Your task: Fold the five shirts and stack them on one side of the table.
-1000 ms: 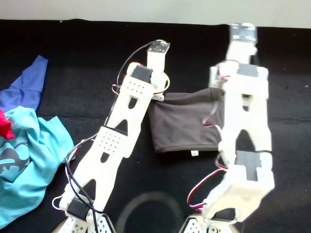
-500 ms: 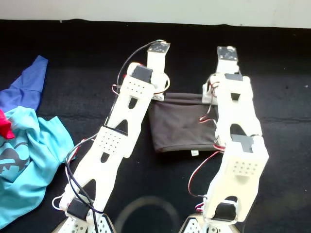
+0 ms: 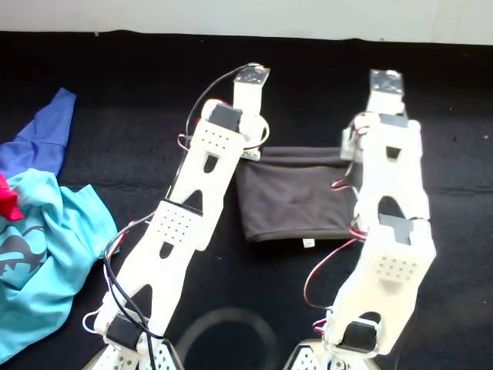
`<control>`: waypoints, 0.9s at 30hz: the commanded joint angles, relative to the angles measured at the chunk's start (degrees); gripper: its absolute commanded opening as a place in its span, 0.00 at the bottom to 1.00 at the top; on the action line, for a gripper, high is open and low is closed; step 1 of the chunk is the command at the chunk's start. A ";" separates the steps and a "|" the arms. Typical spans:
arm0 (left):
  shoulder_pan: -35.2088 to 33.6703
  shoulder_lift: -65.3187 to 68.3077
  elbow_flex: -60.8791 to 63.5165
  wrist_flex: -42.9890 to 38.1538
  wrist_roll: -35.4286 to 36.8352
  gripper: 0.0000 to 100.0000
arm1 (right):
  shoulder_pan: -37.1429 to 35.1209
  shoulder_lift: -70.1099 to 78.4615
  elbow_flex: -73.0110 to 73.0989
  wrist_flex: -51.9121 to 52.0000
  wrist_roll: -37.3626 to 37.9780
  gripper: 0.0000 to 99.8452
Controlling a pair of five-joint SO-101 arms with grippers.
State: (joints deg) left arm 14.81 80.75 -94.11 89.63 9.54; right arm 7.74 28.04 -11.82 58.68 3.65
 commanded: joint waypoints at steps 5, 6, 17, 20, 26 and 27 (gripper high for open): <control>-1.71 -0.22 -1.27 -0.18 0.35 0.01 | -0.31 -15.25 -4.62 11.65 0.18 0.01; -1.71 -0.22 -1.27 -0.18 0.35 0.01 | -1.01 -16.13 -4.44 13.49 0.35 0.01; -1.63 -0.22 -1.27 -0.18 0.35 0.01 | -6.37 -16.57 2.68 28.18 7.30 0.01; -1.63 -0.22 -1.27 -0.18 0.35 0.01 | -6.02 -16.66 8.22 25.36 7.65 0.01; -1.63 -0.22 -1.27 -0.18 0.35 0.01 | -2.95 -16.40 24.48 10.15 11.60 0.01; -1.63 -0.22 -1.27 -0.18 0.35 0.01 | -2.07 -16.48 26.77 8.84 12.04 0.01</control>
State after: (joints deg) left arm 14.73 80.75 -94.11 89.63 9.54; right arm 2.99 15.03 8.84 72.57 13.58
